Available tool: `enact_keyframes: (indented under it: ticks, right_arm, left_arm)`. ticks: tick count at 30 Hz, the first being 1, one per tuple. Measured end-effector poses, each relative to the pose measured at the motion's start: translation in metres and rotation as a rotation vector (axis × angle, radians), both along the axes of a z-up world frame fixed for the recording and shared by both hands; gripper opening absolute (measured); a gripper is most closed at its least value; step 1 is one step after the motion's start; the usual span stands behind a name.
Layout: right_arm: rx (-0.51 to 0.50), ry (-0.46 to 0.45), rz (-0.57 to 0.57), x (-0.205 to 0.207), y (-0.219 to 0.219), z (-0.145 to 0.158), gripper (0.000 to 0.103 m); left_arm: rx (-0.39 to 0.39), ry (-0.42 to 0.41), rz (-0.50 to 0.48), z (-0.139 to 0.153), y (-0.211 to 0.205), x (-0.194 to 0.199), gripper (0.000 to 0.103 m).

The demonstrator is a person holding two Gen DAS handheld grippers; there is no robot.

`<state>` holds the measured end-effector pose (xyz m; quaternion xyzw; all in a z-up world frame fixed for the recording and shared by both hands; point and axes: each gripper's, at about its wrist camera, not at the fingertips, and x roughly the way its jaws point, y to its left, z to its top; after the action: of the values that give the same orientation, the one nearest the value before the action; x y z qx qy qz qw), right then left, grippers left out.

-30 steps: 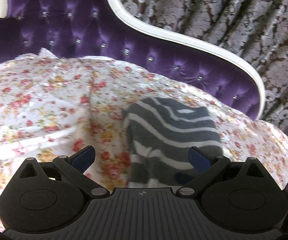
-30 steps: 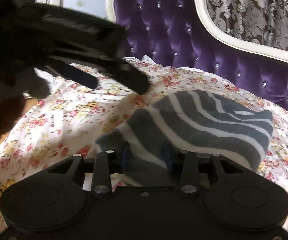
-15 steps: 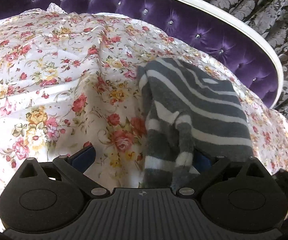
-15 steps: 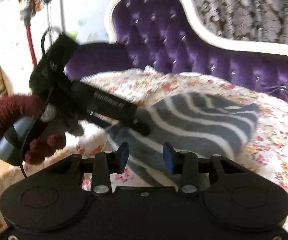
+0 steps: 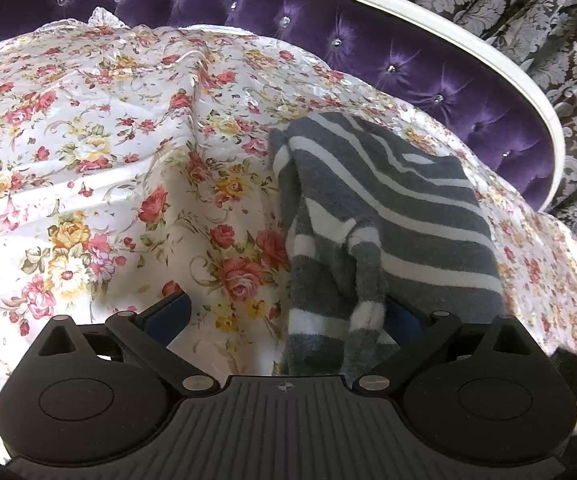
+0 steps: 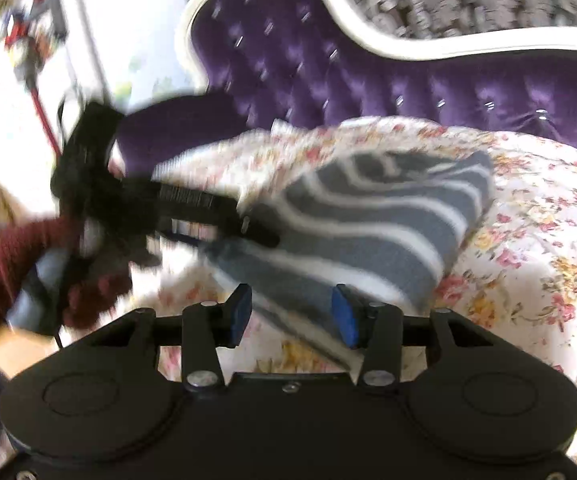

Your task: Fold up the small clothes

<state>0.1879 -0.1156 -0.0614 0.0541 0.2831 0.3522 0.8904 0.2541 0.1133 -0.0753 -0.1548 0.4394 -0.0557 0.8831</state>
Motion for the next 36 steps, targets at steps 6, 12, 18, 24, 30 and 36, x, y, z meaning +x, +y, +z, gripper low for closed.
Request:
enact_keyframes:
  ticks: [6,12,18,24,30,36]
  right_arm:
    - [0.187,0.093,-0.201,0.032,-0.042,0.0,0.075]
    - [0.292,0.218,-0.256,0.068,-0.058,-0.019,0.076]
    - [0.343,0.277,-0.215,0.094,-0.05,-0.035,0.079]
    - [0.383,0.303,-0.207,0.11,-0.044,-0.046,0.086]
    - [0.412,0.305,-0.202,0.123,-0.041,-0.047,0.087]
    - [0.414,0.309,-0.193,0.129,-0.035,-0.045,0.094]
  left_arm:
    - [-0.086,0.001,-0.053,-0.001,-0.006,-0.004,0.101]
    - [-0.126,-0.006,-0.072,-0.003,-0.012,-0.001,0.101]
    - [-0.198,-0.005,-0.099,-0.005,-0.015,0.002,0.101]
    - [-0.253,-0.01,-0.094,-0.006,-0.013,0.009,0.101]
    - [-0.278,-0.018,-0.087,-0.007,-0.012,0.013,0.101]
    - [-0.318,-0.015,-0.077,-0.009,-0.006,0.013,0.1]
